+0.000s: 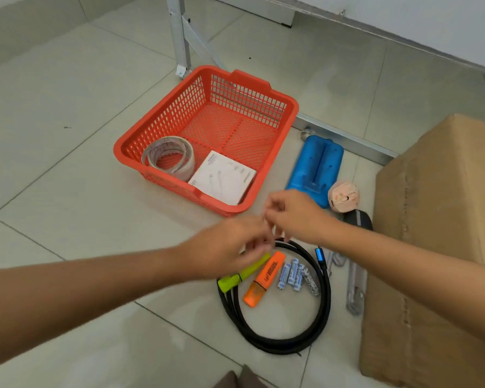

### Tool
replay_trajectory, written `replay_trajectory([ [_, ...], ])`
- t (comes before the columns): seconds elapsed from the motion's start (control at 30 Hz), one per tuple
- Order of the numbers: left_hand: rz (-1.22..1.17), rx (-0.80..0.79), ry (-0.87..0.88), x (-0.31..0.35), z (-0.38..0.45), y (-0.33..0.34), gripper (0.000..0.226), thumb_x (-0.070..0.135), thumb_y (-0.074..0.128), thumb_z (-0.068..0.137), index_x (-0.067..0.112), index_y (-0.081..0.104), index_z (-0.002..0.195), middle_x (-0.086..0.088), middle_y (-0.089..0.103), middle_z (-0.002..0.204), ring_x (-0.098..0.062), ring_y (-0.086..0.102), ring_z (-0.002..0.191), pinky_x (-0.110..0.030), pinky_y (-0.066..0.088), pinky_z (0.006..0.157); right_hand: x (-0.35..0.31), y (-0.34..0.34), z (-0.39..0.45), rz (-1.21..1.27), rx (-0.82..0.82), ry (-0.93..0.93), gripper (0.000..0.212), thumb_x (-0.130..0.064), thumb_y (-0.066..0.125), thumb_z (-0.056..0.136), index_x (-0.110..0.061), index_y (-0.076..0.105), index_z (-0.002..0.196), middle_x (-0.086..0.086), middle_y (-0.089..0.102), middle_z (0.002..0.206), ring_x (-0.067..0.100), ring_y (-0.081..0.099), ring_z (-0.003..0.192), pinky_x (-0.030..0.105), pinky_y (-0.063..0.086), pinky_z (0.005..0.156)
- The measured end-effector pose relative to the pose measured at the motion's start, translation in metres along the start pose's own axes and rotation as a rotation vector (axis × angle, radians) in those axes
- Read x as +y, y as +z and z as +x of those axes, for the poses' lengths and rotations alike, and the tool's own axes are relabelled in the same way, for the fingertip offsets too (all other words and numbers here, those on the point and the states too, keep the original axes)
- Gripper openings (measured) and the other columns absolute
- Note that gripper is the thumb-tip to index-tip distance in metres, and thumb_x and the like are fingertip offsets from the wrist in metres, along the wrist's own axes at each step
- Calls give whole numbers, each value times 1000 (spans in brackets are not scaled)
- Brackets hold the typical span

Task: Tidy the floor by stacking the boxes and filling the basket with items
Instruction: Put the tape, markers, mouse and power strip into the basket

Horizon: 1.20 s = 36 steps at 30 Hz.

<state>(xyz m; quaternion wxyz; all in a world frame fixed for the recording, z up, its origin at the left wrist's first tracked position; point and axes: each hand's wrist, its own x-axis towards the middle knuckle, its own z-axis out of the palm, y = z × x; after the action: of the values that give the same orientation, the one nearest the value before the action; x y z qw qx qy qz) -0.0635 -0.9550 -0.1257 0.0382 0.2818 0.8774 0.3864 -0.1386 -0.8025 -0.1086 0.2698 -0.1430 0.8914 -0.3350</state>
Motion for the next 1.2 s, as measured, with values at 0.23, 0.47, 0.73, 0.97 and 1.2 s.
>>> replay_trajectory([
  [0.23, 516, -296, -396, 11, 5, 61, 45, 42, 46, 91, 7, 43, 119, -11, 41, 120, -25, 44, 109, -33, 39, 90, 52, 32, -41, 14, -357, 559, 23, -3, 36, 95, 7, 57, 93, 13, 59, 68, 22, 59, 59, 27, 54, 62],
  [0.47, 741, -388, -544, 18, 16, 96, 47, 25, 45, 92, -2, 31, 127, -20, 43, 125, -31, 47, 112, -35, 37, 89, 38, 46, -35, 128, -416, 734, 32, -4, 34, 98, 6, 49, 71, 23, 59, 73, 15, 55, 31, 20, 49, 41],
  [0.73, 393, -455, -677, 32, 16, 67, 41, 15, 55, 90, 3, 33, 123, -16, 50, 122, -31, 52, 112, -37, 39, 86, 15, 36, -43, 448, -445, 623, 32, 1, 33, 93, 9, 57, 112, 14, 60, 78, 22, 62, 64, 28, 56, 57],
  [0.97, 6, -20, -539, 22, 68, -44, 39, 15, 56, 87, 1, 34, 117, -1, 43, 83, -18, 47, 74, -25, 26, 52, -44, -32, -14, 743, -180, 224, 22, 0, 40, 91, -9, 58, 82, 9, 61, 74, 17, 63, 63, 28, 58, 63],
  [1.2, 438, -94, -492, -86, 98, -97, 52, 10, 50, 89, 19, 34, 137, -7, 47, 130, -28, 43, 121, -48, 35, 99, -46, -40, 72, 532, 146, 159, 10, -7, 44, 93, -10, 53, 95, 9, 60, 87, 18, 60, 74, 27, 54, 67],
])
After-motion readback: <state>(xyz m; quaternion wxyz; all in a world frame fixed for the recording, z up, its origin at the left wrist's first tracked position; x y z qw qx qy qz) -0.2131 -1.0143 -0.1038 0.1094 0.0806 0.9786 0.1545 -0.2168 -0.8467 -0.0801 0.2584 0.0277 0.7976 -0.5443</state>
